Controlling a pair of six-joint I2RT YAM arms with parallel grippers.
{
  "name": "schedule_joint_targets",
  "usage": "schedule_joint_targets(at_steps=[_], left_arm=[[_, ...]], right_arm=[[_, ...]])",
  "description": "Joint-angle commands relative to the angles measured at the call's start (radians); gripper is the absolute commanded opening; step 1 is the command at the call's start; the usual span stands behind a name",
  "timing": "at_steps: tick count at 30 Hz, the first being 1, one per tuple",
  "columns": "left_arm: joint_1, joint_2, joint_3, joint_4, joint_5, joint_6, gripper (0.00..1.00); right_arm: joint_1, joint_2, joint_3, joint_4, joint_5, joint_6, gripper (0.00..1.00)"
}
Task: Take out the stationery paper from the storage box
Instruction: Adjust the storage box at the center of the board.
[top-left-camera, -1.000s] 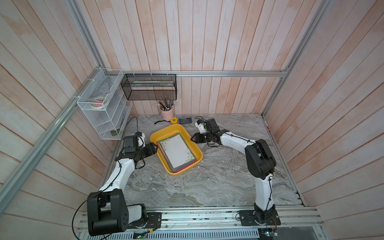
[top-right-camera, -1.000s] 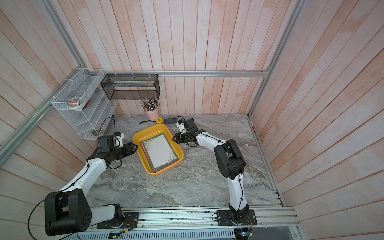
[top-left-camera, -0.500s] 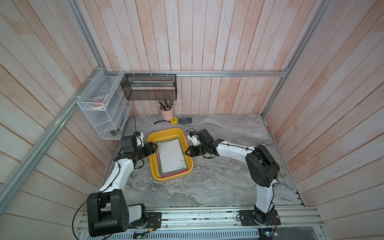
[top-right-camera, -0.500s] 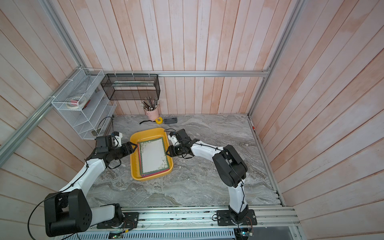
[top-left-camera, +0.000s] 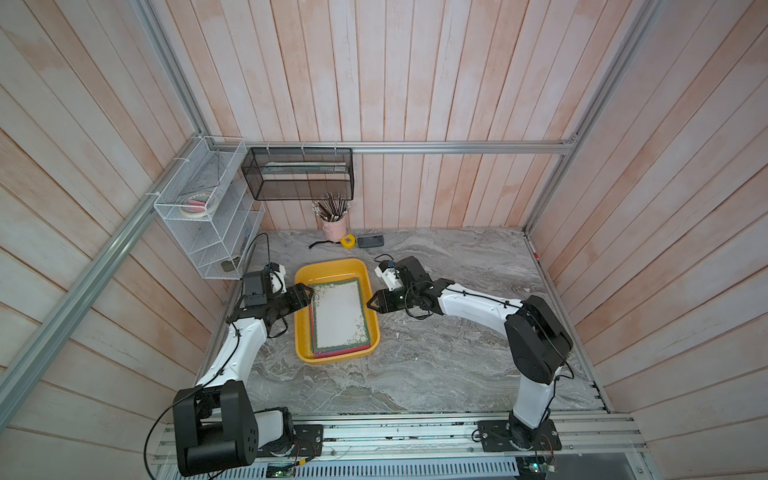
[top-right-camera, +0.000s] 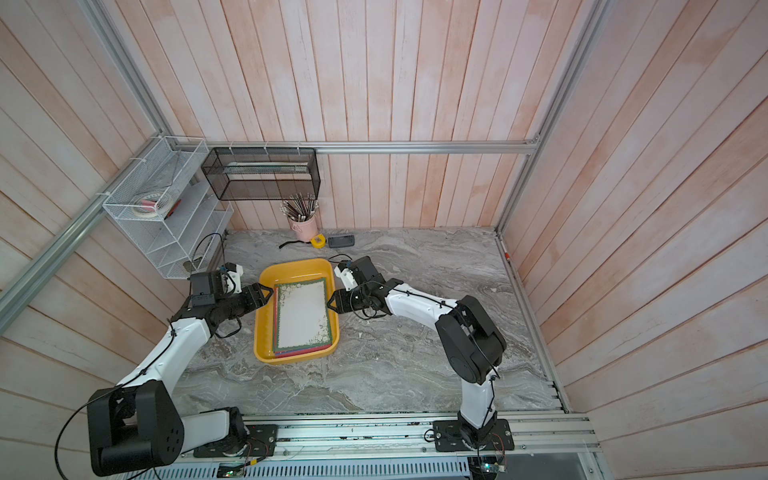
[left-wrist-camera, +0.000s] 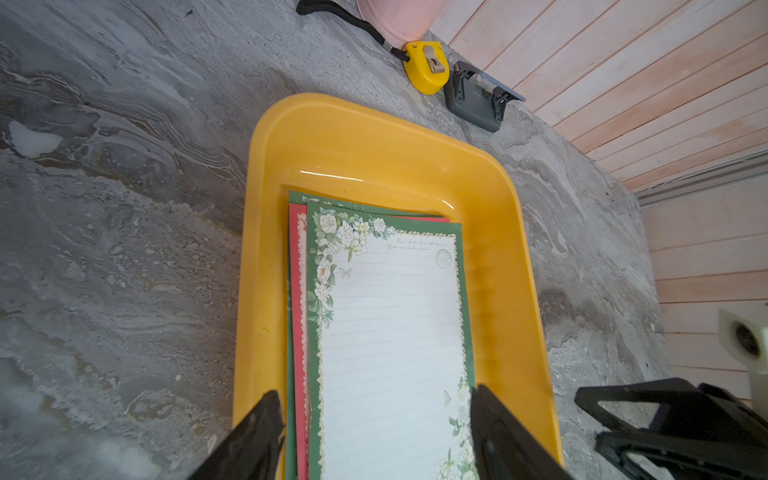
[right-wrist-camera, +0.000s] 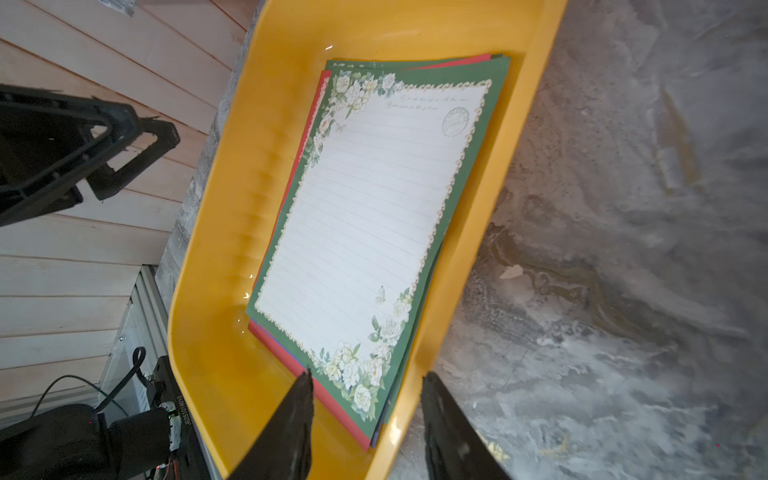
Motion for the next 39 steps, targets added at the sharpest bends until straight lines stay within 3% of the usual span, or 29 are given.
schedule_joint_targets(at_steps=[1,26,28,32,39], left_arm=[[0.006,-0.026,-0.013,0.024,0.013,-0.006,0.73],[0.006,-0.072,-0.036,0.015,0.037,-0.013,0.73],[0.007,-0.069,-0.036,0.015,0.035,-0.013,0.73],[0.006,-0.07,-0.037,0.014,0.035,-0.013,0.73],[0.007,-0.063,-0.039,0.016,0.041,-0.015,0.73]], right_arm=[[-0.01,0.041,0.02,0.006,0.018,0.005,0.43],[0.101,-0.012,-0.072,0.044,-0.002,0.074,0.25],[0.11,-0.015,-0.071,0.04,-0.004,0.077,0.25],[0.131,-0.015,-0.067,0.031,-0.025,0.082,0.36],[0.154,-0.02,-0.065,0.025,-0.035,0.084,0.37]])
